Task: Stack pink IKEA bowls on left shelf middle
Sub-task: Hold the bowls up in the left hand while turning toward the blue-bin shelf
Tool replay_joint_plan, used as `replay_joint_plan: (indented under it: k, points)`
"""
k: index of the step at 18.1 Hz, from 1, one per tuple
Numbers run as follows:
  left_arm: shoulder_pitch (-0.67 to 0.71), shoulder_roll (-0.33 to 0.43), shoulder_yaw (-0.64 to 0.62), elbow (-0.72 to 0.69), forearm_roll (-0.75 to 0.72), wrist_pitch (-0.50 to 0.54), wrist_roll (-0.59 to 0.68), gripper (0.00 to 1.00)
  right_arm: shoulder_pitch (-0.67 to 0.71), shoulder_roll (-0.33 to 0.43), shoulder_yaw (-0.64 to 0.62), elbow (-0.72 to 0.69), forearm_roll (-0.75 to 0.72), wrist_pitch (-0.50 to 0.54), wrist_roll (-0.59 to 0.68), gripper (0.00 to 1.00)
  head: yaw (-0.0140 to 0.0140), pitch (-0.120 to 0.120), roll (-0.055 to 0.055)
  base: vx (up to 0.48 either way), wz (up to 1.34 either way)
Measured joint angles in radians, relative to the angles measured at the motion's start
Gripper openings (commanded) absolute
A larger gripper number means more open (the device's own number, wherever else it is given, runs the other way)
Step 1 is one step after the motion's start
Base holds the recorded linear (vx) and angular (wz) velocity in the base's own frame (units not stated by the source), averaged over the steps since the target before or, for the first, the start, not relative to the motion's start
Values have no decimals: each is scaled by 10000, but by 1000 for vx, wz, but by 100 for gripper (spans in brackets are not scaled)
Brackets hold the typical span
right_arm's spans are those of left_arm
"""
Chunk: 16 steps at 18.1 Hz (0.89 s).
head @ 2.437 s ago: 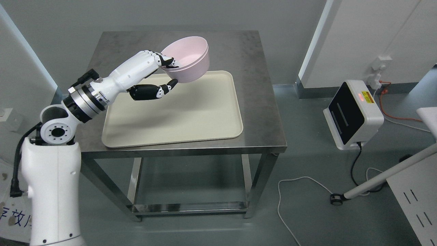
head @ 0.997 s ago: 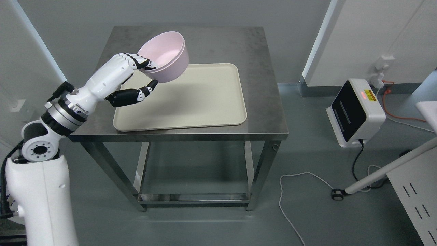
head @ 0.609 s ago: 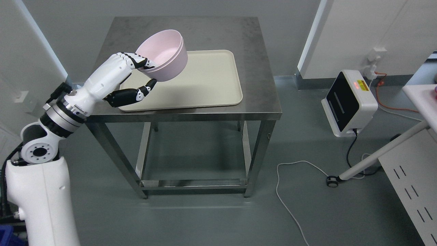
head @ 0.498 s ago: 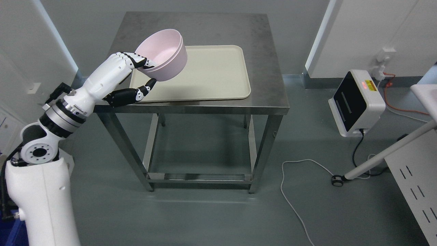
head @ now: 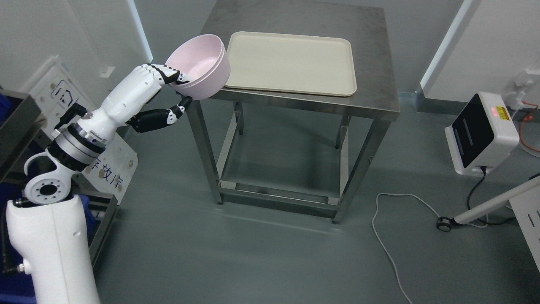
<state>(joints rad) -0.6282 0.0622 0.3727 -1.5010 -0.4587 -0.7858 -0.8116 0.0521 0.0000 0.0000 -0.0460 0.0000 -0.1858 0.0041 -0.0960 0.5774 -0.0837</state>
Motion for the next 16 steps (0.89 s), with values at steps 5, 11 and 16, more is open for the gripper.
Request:
replay_joint_plan:
  k: [5, 11, 16]
  points:
    - [58, -195, 15, -29, 0, -1, 6, 8, 0, 0, 0, 0, 0, 0, -5, 100, 0, 0, 0, -265, 213]
    - [81, -400, -5, -47, 0, -1, 6, 9, 1, 0, 0, 0, 0, 0, -9, 100, 0, 0, 0, -294, 128]
    - [82, -486, -27, -56, 0, -1, 5, 9, 2, 0, 0, 0, 0, 0, -16, 100, 0, 0, 0, -313, 134]
